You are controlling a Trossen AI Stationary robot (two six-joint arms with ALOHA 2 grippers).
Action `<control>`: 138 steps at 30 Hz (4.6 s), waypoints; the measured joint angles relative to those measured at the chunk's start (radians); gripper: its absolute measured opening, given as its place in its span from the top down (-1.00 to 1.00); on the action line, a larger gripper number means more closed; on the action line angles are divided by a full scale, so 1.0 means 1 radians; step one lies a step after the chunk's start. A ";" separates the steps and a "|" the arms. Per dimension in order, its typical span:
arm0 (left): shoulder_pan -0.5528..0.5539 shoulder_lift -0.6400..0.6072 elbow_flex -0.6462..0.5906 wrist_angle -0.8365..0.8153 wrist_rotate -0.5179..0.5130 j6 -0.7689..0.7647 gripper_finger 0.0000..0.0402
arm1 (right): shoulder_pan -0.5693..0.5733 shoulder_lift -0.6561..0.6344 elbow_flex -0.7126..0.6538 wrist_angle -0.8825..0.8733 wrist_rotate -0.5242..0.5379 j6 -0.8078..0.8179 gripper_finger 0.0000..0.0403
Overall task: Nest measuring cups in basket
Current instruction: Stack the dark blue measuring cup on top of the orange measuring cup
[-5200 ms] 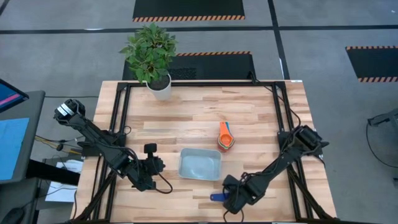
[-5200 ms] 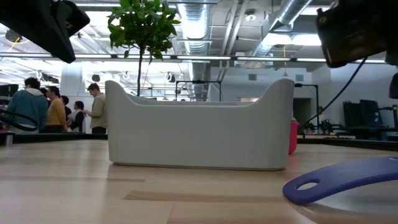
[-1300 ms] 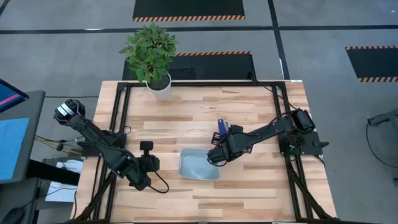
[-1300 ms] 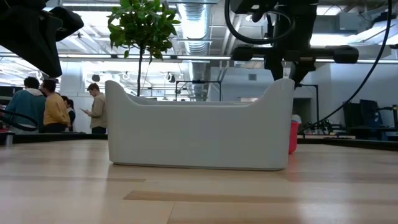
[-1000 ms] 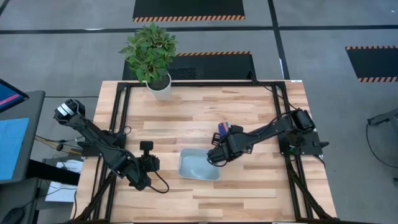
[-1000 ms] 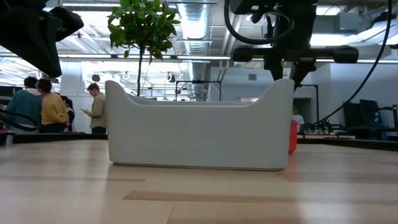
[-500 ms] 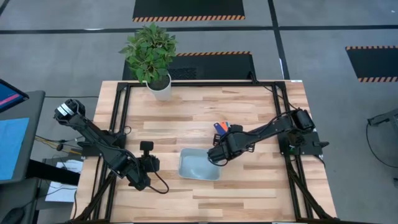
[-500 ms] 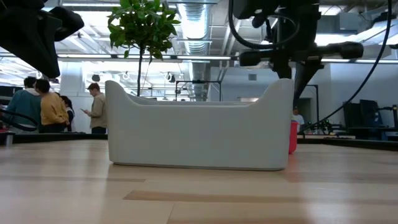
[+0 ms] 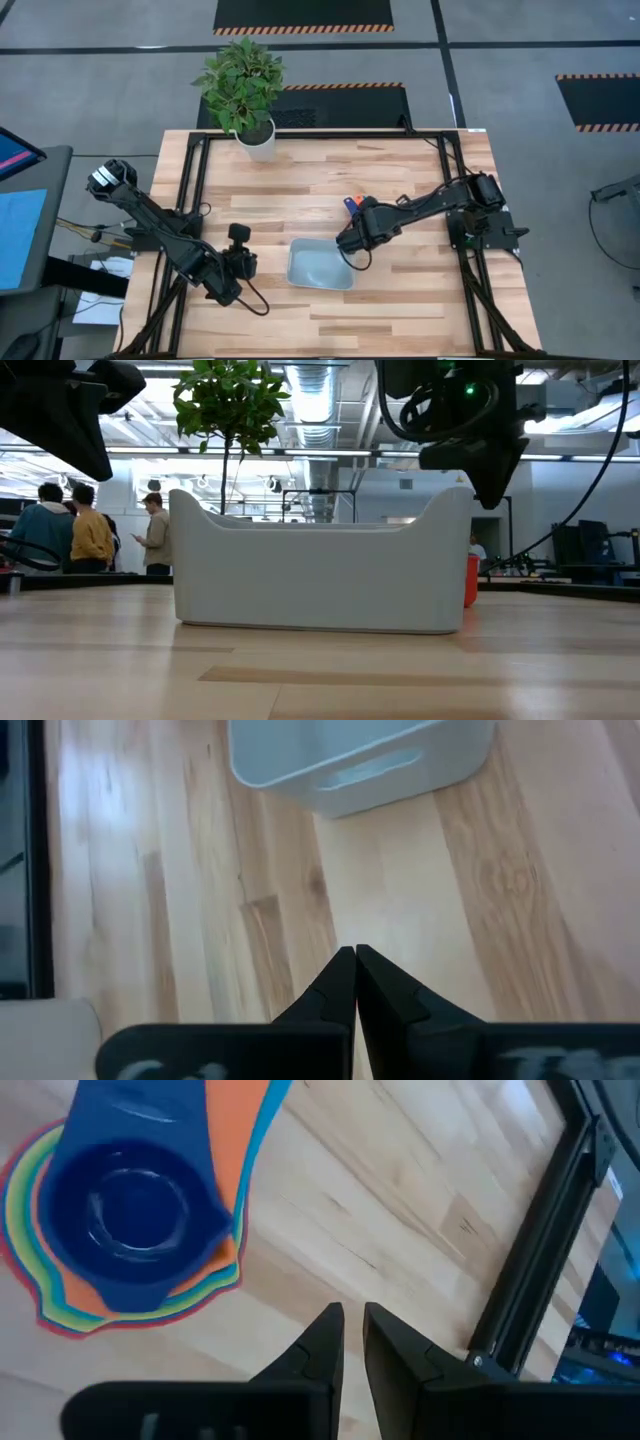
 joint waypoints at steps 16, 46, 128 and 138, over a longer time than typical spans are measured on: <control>0.004 0.000 0.000 -0.007 -0.161 -0.020 1.00 | 0.028 -0.210 0.000 -0.002 0.192 -0.069 0.67; 0.745 0.119 0.000 0.880 0.000 0.659 1.00 | -0.031 -0.464 -0.359 0.109 0.314 0.079 0.67; 0.815 0.627 0.534 0.494 0.289 0.735 1.00 | -0.449 -0.465 -0.742 1.028 -0.202 -0.699 0.67; 0.820 0.654 0.534 0.179 0.378 0.574 1.00 | -0.449 -0.465 -0.742 1.019 -0.202 -0.717 0.67</control>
